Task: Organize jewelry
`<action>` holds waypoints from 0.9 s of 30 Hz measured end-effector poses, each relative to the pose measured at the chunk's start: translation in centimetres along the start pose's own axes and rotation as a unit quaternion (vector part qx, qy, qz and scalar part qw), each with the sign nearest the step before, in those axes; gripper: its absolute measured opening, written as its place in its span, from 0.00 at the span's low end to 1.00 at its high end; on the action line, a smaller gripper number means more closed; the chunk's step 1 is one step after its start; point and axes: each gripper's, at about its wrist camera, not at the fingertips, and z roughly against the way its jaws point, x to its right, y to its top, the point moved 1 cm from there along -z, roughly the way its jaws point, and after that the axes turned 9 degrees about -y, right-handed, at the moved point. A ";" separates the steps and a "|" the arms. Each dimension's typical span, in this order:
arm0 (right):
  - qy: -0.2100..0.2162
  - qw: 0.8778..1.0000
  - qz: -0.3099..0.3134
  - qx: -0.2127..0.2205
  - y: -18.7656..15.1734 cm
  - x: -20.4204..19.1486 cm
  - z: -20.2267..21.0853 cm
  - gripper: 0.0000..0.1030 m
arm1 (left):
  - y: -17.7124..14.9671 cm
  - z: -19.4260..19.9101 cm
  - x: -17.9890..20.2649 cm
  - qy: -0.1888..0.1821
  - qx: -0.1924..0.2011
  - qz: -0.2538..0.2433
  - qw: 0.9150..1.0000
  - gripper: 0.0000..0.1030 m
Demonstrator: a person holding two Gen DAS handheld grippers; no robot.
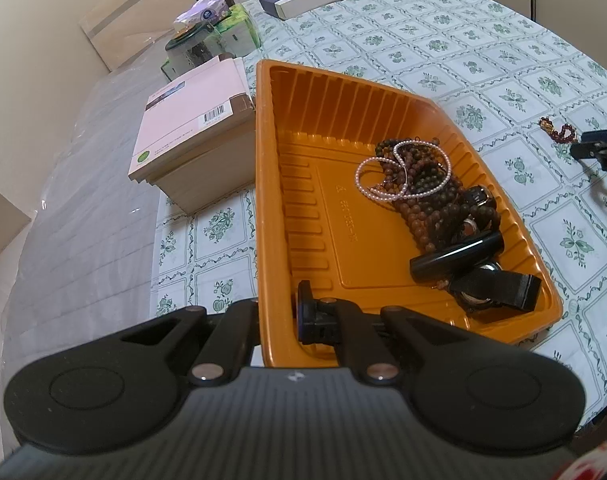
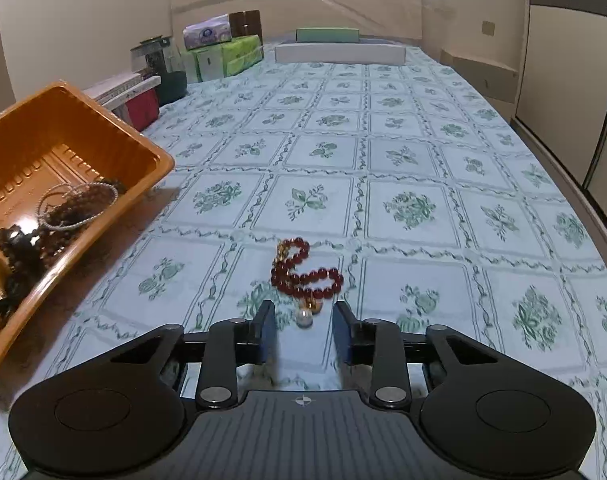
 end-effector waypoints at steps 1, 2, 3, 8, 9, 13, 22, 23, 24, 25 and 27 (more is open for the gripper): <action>-0.004 1.000 0.002 0.000 0.1 -0.1 -0.2 0.23 | 0.0 0.0 0.0 0.000 0.000 0.000 1.000 0.03; -0.009 1.000 0.003 -0.002 0.2 -0.2 -0.3 0.15 | 0.0 0.0 0.0 0.000 0.000 0.000 1.000 0.03; -0.010 1.000 0.005 -0.005 0.3 -0.2 -0.3 0.09 | 0.0 0.0 0.0 0.000 0.000 0.000 1.000 0.03; -0.015 1.000 0.022 0.003 0.2 -0.8 0.8 0.08 | 0.0 0.0 0.0 0.000 0.000 0.000 1.000 0.03; -0.014 1.000 0.025 0.007 0.2 -1.0 1.2 0.08 | 0.0 0.0 0.0 0.000 0.000 0.000 1.000 0.03; 0.013 0.999 0.030 0.032 0.8 -2.4 3.6 0.08 | 0.0 0.0 0.0 0.000 0.000 0.000 1.000 0.03; 0.168 0.980 0.059 0.087 4.2 -10.3 9.2 0.08 | 0.0 0.0 -0.1 -0.001 0.001 0.001 1.000 0.03; 0.182 0.977 0.064 0.086 4.3 -11.1 9.4 0.08 | 0.0 -0.1 -0.1 -0.002 0.001 0.001 1.000 0.03; 0.195 0.975 0.070 0.085 4.3 -12.1 9.5 0.08 | -0.1 -0.1 -0.1 -0.002 0.001 0.002 1.000 0.03; 0.202 0.973 0.078 0.084 4.3 -13.0 9.5 0.08 | -0.1 -0.1 -0.1 -0.002 0.002 0.002 1.000 0.03; 0.209 0.970 0.095 0.081 4.1 -14.6 9.4 0.08 | -0.1 -0.1 -0.1 -0.003 0.002 0.002 1.000 0.03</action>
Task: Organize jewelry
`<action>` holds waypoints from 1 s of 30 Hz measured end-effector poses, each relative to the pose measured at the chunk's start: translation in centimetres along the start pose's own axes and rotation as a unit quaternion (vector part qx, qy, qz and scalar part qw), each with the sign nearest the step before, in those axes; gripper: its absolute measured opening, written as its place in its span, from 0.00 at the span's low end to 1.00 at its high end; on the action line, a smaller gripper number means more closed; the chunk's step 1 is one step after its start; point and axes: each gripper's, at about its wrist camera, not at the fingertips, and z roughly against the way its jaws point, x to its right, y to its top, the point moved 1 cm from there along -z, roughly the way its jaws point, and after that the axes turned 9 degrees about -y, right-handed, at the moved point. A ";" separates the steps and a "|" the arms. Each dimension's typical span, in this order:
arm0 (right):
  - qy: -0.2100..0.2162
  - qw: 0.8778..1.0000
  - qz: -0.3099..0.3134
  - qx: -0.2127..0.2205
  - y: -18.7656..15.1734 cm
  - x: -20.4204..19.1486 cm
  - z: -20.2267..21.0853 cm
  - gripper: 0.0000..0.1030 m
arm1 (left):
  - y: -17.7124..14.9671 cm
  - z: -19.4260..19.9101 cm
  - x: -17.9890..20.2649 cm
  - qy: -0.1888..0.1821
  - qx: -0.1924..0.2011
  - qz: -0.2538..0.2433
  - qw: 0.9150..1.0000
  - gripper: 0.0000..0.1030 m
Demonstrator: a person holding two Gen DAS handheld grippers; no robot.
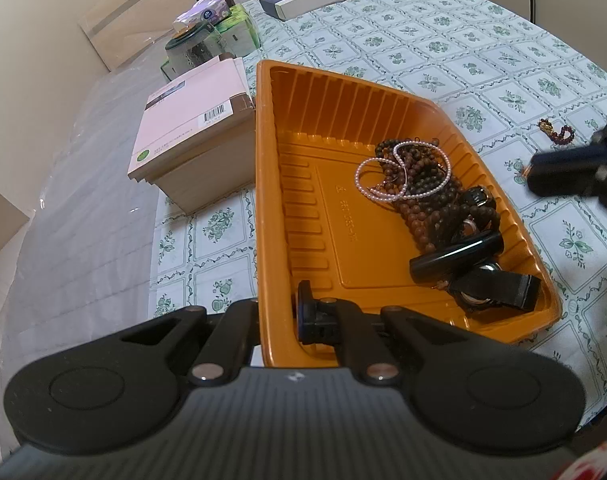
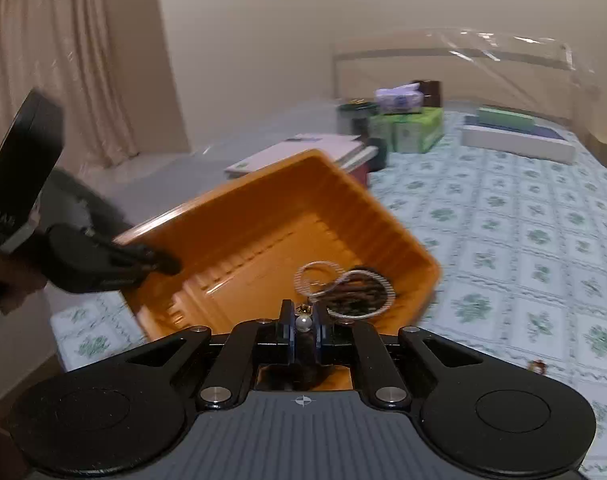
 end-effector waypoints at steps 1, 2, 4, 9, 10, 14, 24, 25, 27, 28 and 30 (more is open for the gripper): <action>0.004 1.000 0.004 -0.003 0.0 -0.5 -0.4 0.08 | 0.0 0.0 0.0 -0.001 0.000 0.000 1.000 0.03; 0.008 1.000 0.007 -0.005 -0.1 -0.9 -0.6 0.08 | 0.0 0.0 0.0 -0.001 0.000 -0.001 1.000 0.03; 0.014 1.000 0.014 -0.010 -0.3 -1.6 -1.1 0.08 | 0.0 0.0 0.0 -0.001 0.001 -0.002 1.000 0.03; 0.022 0.999 0.026 -0.015 -0.6 -2.3 -1.7 0.08 | 0.0 0.0 0.1 -0.001 0.000 -0.002 1.000 0.03; 0.026 0.999 0.028 -0.015 -0.6 -2.2 -1.8 0.08 | 0.0 0.0 0.1 -0.001 0.001 -0.002 1.000 0.03; 0.042 0.999 0.026 -0.013 -0.7 -2.1 -1.6 0.19 | 0.0 0.0 0.1 -0.001 0.001 -0.002 1.000 0.03; -0.055 0.998 -0.038 -0.022 -3.3 4.5 0.6 0.40 | -0.1 0.0 0.2 0.000 0.000 -0.001 1.000 0.03; -0.074 0.996 -0.043 -0.026 -3.8 5.5 0.8 0.40 | -0.1 0.0 0.2 0.000 0.000 -0.001 1.000 0.03; -0.110 0.991 -0.059 -0.037 -4.7 7.6 1.2 0.40 | -0.1 0.0 0.2 0.000 0.000 -0.001 1.000 0.03; -0.127 0.989 -0.070 -0.041 -5.1 8.7 1.4 0.40 | -0.1 0.0 0.2 0.000 0.000 -0.001 1.000 0.03; -0.153 0.984 -0.085 -0.044 -5.6 10.6 1.8 0.40 | 0.0 0.0 0.2 0.001 0.000 -0.001 1.000 0.03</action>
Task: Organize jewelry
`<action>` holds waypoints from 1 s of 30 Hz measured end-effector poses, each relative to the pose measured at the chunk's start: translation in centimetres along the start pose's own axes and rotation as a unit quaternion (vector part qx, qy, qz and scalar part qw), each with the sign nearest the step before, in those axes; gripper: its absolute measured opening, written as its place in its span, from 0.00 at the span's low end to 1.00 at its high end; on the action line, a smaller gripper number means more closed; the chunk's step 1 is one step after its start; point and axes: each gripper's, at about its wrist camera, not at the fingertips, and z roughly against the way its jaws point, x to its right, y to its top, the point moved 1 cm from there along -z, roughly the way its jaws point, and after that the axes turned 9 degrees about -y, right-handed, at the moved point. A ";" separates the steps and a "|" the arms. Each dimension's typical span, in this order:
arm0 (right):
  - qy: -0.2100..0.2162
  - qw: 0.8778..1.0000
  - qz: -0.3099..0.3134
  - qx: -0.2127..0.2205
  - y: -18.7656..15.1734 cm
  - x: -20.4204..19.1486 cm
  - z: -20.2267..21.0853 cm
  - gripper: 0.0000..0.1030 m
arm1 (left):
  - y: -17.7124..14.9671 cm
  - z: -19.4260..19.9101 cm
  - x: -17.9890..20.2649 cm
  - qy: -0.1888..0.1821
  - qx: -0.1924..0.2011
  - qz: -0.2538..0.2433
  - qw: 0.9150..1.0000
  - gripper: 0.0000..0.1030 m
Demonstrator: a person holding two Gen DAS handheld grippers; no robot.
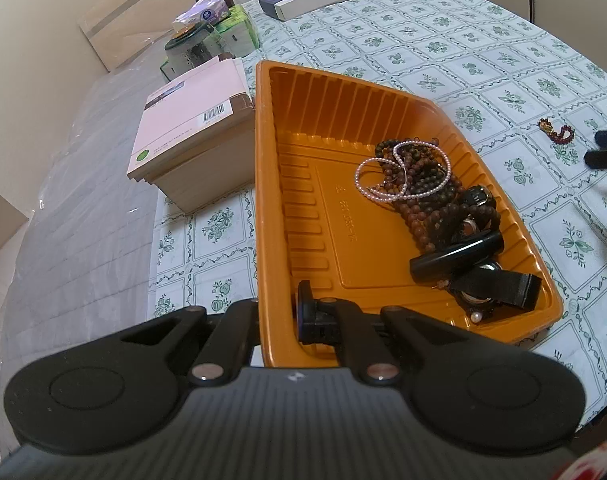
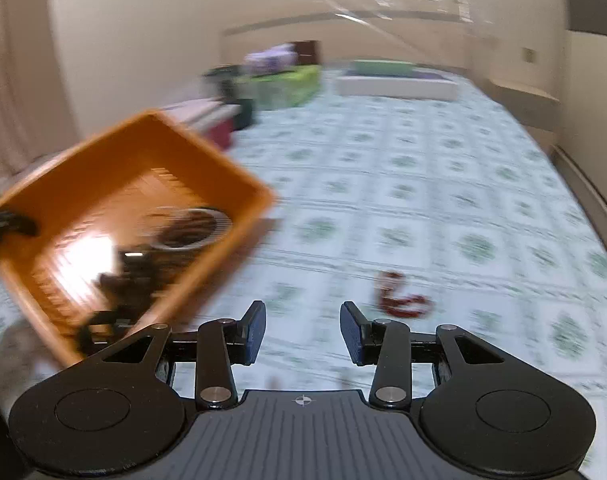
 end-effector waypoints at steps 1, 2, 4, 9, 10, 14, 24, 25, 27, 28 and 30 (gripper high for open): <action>-0.011 1.000 -0.007 0.000 0.0 0.9 -0.1 0.40 | 0.0 0.0 0.0 0.000 0.000 0.000 1.000 0.03; -0.022 1.000 -0.014 -0.001 0.0 1.7 -0.3 0.40 | 0.0 0.0 0.0 0.000 0.000 0.000 1.000 0.03; -0.033 0.999 -0.022 -0.004 0.2 2.9 -0.6 0.40 | 0.1 0.0 0.0 0.000 -0.001 0.000 1.000 0.03; -0.044 0.999 -0.018 -0.009 0.8 4.4 -1.6 0.40 | 0.2 -0.1 0.0 0.002 -0.002 -0.002 1.000 0.03; -0.046 0.999 -0.015 -0.011 0.9 4.5 -1.9 0.40 | 0.2 -0.1 0.0 0.001 -0.002 -0.002 1.000 0.03; -0.051 0.999 -0.003 -0.016 1.3 4.8 -3.0 0.40 | 0.2 -0.1 0.0 0.002 -0.003 -0.002 1.000 0.03; -0.053 0.998 0.018 -0.029 2.0 4.6 -5.0 0.40 | 0.1 -0.2 0.0 0.002 -0.005 -0.002 1.000 0.03; -0.053 0.998 0.020 -0.030 2.1 4.5 -5.2 0.40 | 0.1 -0.2 0.0 0.002 -0.005 -0.002 1.000 0.03; -0.051 0.998 0.024 -0.033 2.2 4.3 -5.5 0.40 | 0.1 -0.2 0.0 0.002 -0.005 -0.003 1.000 0.03; -0.050 0.998 0.027 -0.034 2.3 4.2 -5.6 0.40 | 0.0 -0.2 0.0 0.002 -0.005 -0.003 1.000 0.03; -0.048 0.998 0.035 -0.036 2.5 4.0 -5.9 0.40 | 0.1 -0.2 0.0 0.002 -0.005 -0.003 1.000 0.03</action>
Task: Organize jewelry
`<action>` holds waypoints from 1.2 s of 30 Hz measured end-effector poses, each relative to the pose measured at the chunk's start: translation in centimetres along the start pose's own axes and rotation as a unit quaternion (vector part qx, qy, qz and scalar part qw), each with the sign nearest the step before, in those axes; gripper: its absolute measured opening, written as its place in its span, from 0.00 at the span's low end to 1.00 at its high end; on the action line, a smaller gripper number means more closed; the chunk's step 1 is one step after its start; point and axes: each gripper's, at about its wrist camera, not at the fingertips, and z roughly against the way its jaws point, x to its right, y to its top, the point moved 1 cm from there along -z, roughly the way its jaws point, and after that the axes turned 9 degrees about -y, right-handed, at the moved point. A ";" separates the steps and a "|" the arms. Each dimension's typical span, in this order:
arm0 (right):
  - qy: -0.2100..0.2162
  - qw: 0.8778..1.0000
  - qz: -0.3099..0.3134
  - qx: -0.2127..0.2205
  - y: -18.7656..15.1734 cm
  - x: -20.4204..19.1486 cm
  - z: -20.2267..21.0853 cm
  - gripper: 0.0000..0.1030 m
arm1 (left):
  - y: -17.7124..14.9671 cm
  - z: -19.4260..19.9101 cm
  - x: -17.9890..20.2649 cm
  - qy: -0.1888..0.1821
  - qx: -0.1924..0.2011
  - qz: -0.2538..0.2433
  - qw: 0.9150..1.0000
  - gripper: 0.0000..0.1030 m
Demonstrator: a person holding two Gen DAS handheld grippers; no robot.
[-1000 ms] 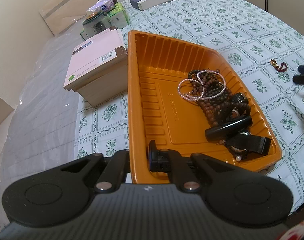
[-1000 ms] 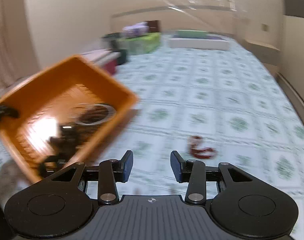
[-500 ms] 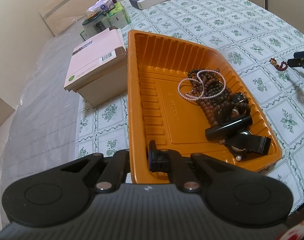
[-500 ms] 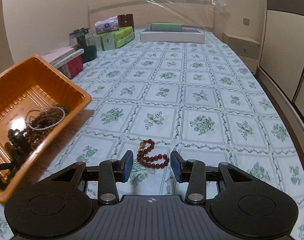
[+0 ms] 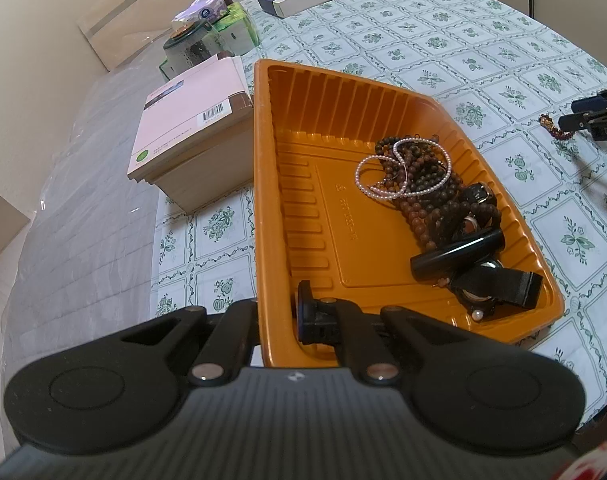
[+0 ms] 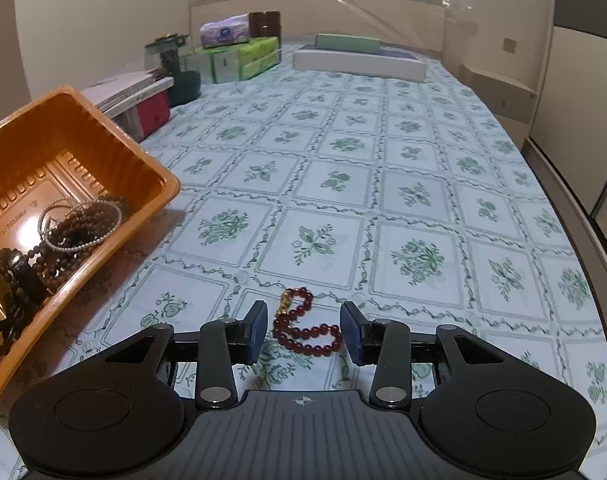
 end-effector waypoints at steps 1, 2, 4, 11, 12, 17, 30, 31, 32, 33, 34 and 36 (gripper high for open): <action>0.000 1.000 0.005 -0.001 0.1 -0.1 -0.2 0.40 | 0.0 0.0 0.0 0.000 0.000 0.000 1.000 0.03; -0.001 1.000 0.009 -0.001 0.2 -0.3 -0.3 0.40 | 0.0 0.0 0.0 0.000 0.000 0.000 1.000 0.03; 0.000 1.000 0.016 -0.004 0.3 -0.5 -0.7 0.40 | 0.0 0.0 0.0 0.000 0.000 0.000 1.000 0.03; 0.002 0.999 0.032 -0.014 0.6 -1.3 -2.0 0.40 | 0.0 0.0 0.0 0.000 0.000 0.000 1.000 0.03; 0.002 0.999 0.033 -0.016 0.6 -1.4 -2.2 0.40 | 0.0 0.0 0.0 0.000 0.000 -0.001 1.000 0.03; 0.002 0.999 0.036 -0.023 0.2 -1.4 -2.8 0.32 | 0.0 0.0 0.0 0.000 0.000 0.000 1.000 0.03; 0.003 0.999 0.045 -0.004 0.0 -1.7 -2.3 0.06 | 0.0 0.0 0.0 0.000 -0.001 0.000 1.000 0.03; 0.002 0.999 0.045 -0.002 0.0 -1.7 -2.2 0.06 | 0.0 0.0 0.0 0.000 -0.001 -0.001 1.000 0.03; 0.002 0.999 0.043 0.000 0.1 -1.7 -2.0 0.06 | 0.0 0.0 0.0 0.000 -0.001 0.000 1.000 0.03; 0.002 0.999 0.043 0.003 0.1 -1.7 -1.8 0.06 | 0.0 0.0 0.0 0.000 0.000 0.000 1.000 0.03; 0.001 0.999 0.043 0.006 0.2 -1.7 -1.5 0.06 | 0.0 0.0 0.0 0.000 0.000 -0.001 1.000 0.03; 0.000 0.999 0.041 0.013 0.3 -1.5 -1.0 0.06 | 0.0 0.0 0.0 0.000 0.000 0.000 1.000 0.03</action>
